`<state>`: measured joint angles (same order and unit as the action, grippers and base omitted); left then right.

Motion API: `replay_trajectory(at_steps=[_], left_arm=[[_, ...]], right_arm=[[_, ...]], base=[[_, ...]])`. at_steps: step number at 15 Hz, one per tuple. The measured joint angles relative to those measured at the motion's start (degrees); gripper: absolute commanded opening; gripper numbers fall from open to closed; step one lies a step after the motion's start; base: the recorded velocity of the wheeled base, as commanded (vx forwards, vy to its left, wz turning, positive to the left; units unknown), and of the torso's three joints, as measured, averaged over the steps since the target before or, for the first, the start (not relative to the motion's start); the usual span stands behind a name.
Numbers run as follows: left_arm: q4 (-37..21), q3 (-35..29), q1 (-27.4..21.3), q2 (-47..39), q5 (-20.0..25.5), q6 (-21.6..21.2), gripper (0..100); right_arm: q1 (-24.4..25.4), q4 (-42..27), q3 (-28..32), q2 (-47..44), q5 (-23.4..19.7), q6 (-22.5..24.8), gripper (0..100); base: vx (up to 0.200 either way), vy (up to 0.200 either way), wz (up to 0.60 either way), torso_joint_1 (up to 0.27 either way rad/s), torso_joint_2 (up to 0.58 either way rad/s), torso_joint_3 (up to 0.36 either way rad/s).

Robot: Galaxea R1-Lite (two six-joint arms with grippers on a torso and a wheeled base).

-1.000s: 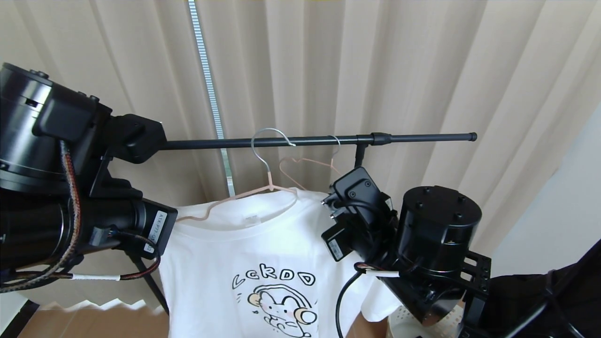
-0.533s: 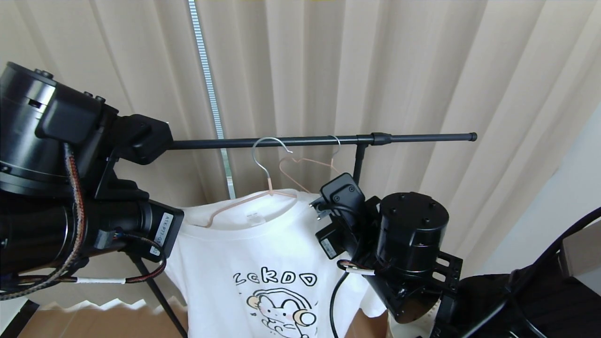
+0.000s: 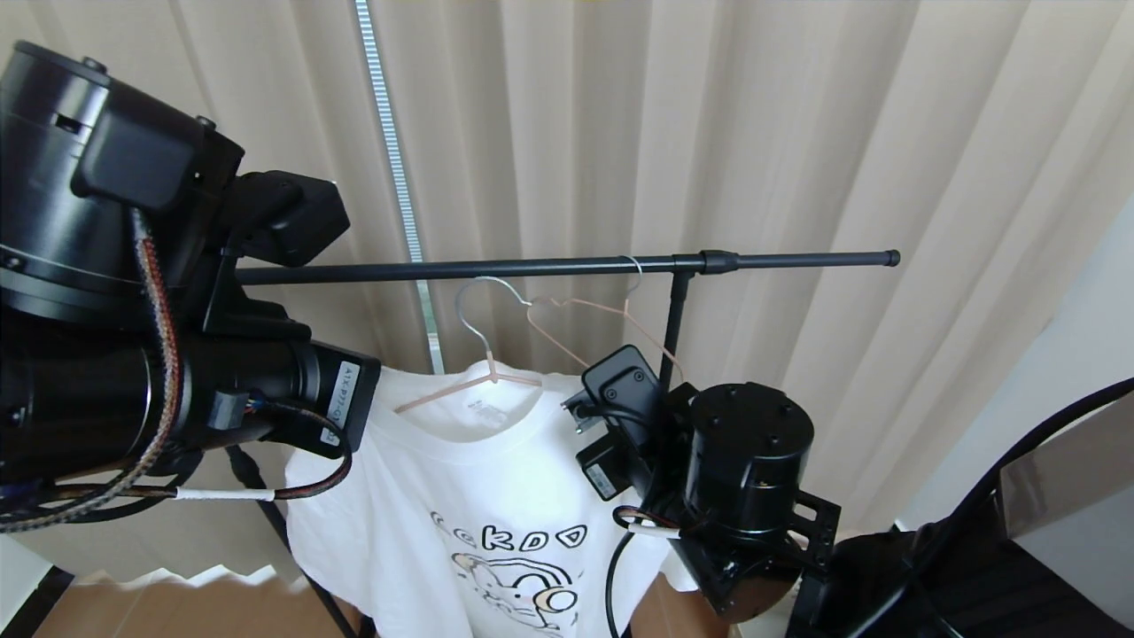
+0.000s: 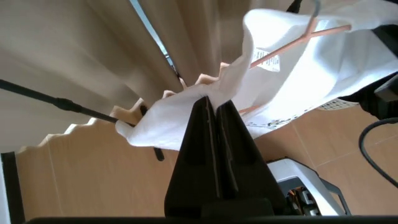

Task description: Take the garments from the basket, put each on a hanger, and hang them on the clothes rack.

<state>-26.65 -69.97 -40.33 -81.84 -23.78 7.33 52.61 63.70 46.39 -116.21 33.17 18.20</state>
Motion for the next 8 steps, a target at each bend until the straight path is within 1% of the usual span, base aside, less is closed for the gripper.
replay_trajectory(at_steps=[6,8], left_arm=[[0.2,-1.2,-1.9,-0.8,0.1,1.0,0],[0.3,-1.2,-2.0,-0.8,0.1,1.1,0]], right_arm=[[1.1,0.7,0.4,-1.8,-0.3,-0.1,0],[1.2,0.7,1.5,-1.4,-0.3,-1.3,0]], base=[[0.0,0.0,0.0,0.0,0.0,0.0],[0.0,0.0,0.0,0.0,0.0,0.0]])
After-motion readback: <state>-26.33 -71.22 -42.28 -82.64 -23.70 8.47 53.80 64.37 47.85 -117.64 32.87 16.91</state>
